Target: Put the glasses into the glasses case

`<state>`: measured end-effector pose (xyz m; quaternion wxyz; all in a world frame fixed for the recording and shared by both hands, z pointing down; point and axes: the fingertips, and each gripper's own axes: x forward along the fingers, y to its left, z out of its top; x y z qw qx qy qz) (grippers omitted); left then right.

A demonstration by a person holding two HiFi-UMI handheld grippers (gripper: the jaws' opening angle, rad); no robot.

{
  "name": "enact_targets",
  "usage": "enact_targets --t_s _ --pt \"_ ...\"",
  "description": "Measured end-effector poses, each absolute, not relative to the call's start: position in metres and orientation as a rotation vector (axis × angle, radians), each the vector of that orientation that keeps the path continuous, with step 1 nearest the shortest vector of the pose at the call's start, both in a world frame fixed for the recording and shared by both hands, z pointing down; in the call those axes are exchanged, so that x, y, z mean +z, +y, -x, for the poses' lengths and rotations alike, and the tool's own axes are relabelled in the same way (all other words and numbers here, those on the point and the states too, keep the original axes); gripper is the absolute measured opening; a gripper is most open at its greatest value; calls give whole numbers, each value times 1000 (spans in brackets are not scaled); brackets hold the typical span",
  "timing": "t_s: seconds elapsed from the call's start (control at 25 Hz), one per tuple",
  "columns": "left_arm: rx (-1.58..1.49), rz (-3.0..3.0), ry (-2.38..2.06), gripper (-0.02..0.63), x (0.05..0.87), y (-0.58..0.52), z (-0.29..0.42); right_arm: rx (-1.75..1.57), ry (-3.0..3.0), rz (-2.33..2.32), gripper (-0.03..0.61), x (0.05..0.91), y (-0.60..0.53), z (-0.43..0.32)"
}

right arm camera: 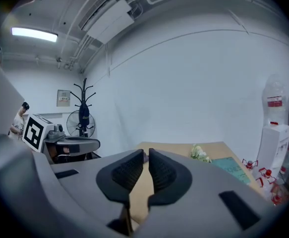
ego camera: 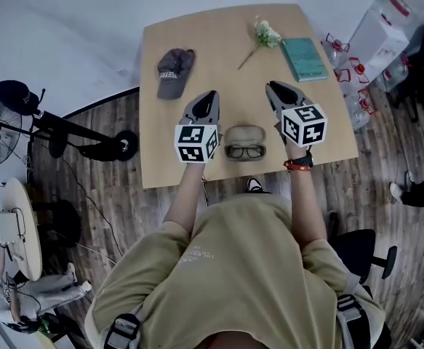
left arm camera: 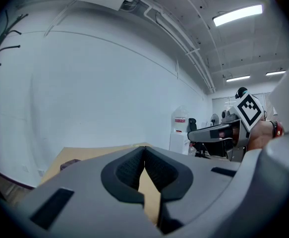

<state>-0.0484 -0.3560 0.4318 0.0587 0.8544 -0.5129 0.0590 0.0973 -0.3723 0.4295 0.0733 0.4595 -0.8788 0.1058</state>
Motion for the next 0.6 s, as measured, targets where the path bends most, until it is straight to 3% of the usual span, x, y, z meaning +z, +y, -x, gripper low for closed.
enact_targets --t_s 0.08,0.6 --pt "174 -2591 -1554 23 431 -354 49 301 -2643 -1410 17 425 -370 -99" --pt "142 -2601 -1570 23 421 -346 46 287 -2644 -1436 14 426 -363 -101"
